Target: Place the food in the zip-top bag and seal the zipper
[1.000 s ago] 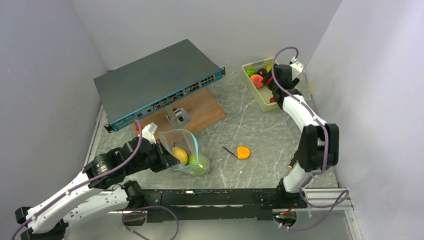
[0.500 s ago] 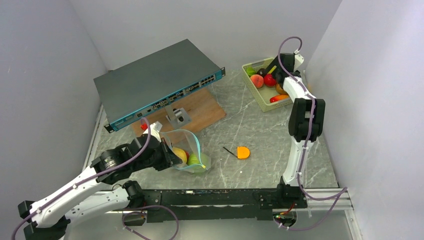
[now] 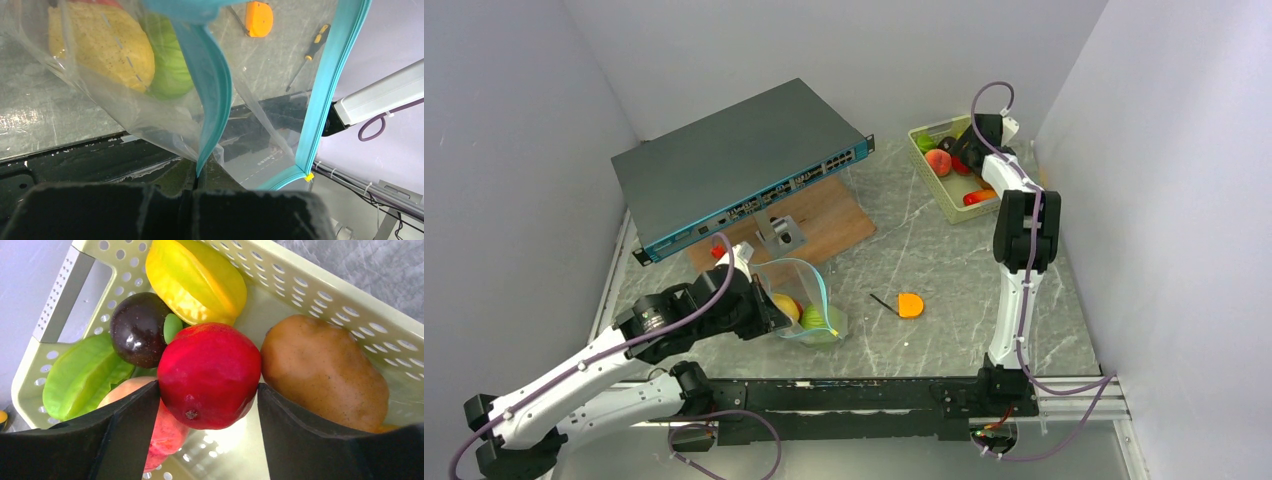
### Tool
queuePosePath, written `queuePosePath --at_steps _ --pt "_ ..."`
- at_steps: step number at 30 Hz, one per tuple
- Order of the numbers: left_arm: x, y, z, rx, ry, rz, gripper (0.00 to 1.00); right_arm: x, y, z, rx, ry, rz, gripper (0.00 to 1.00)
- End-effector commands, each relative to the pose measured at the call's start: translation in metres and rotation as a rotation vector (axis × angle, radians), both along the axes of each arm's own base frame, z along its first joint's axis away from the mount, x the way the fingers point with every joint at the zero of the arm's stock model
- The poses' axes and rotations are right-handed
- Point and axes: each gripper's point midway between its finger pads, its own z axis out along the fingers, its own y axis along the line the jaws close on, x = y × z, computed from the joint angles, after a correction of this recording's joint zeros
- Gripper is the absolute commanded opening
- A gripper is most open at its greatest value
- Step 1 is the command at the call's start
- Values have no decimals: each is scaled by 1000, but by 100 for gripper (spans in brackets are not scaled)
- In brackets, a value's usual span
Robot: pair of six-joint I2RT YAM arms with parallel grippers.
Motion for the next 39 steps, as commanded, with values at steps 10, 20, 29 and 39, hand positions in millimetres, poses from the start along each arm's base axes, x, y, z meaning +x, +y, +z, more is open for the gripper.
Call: queuePosePath --at_steps 10,20,29,39 --pt "0 -2 17 -59 -37 -2 0 -11 10 70 -18 -75 106 19" --pt "-3 -6 16 -94 -44 -24 0 -82 26 125 -8 -136 188 11" --pt "-3 -3 22 -107 -69 -23 0 -170 109 118 158 -176 396 8" --pt "-1 -8 27 -104 -79 -43 0 -299 233 66 148 -69 785 8"
